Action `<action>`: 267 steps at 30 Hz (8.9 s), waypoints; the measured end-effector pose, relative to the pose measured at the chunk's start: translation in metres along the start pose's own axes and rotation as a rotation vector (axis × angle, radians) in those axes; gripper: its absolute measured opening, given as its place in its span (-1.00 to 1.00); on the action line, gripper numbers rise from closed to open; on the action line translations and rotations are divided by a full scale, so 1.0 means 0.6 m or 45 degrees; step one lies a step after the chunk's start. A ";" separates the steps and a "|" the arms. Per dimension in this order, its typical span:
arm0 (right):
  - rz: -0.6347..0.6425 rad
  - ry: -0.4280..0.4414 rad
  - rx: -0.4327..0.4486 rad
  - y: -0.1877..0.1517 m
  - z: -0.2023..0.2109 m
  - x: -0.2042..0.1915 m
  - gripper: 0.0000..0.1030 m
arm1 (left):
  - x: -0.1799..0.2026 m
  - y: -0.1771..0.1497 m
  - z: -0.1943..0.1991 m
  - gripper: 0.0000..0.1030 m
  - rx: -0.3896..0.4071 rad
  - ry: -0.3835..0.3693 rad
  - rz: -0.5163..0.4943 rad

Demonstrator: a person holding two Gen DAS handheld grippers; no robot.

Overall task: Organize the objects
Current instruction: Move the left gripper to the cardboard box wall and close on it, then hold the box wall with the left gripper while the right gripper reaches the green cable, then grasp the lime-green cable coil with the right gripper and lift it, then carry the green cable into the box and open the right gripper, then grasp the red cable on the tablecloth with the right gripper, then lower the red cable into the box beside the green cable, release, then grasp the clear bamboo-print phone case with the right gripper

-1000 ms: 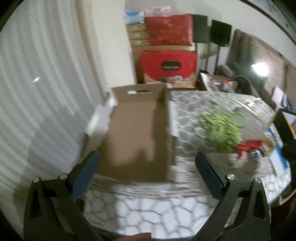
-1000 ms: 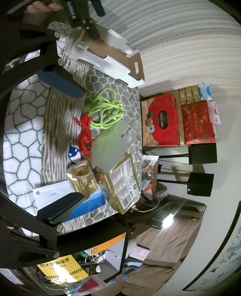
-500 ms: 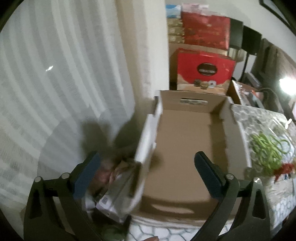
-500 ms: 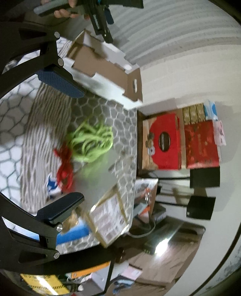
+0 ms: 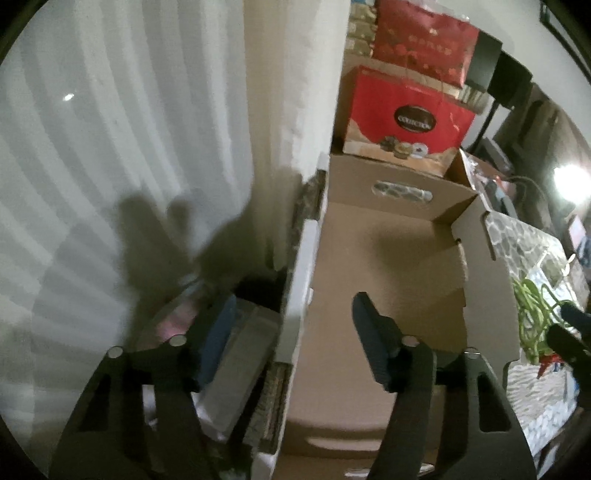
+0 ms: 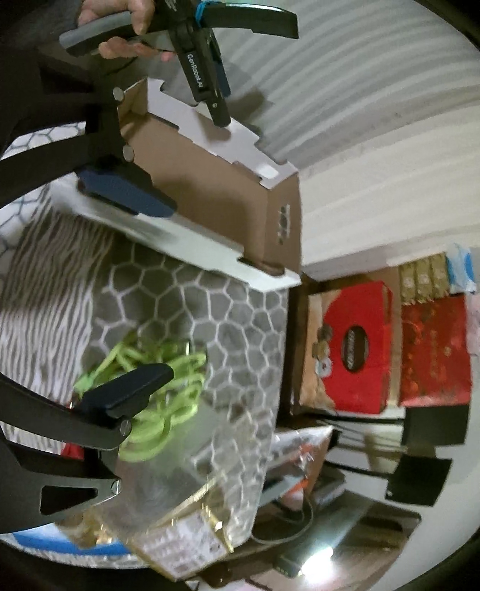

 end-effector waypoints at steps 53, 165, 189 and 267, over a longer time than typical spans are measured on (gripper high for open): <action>-0.038 0.227 -0.153 -0.102 0.060 0.088 0.11 | 0.098 -0.157 0.056 -0.64 -0.097 -0.145 -0.099; 0.336 -0.143 -0.315 -0.117 -0.004 0.180 0.22 | 0.155 -0.156 0.019 -0.70 -0.170 -0.218 -0.096; 0.273 -0.131 -0.155 -0.047 0.092 0.167 -0.70 | 0.150 -0.155 0.017 -0.69 -0.174 -0.246 -0.092; -0.051 -0.081 -0.195 -0.057 0.042 0.265 0.17 | 0.165 -0.162 0.019 -0.68 -0.160 -0.247 -0.003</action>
Point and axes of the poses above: each gripper's, at about its wrist camera, not at the fingertips, and z roughly against the way its jaws point, x to its right, y to its top, the point moved 1 cm from there along -z, roughly the way its jaws point
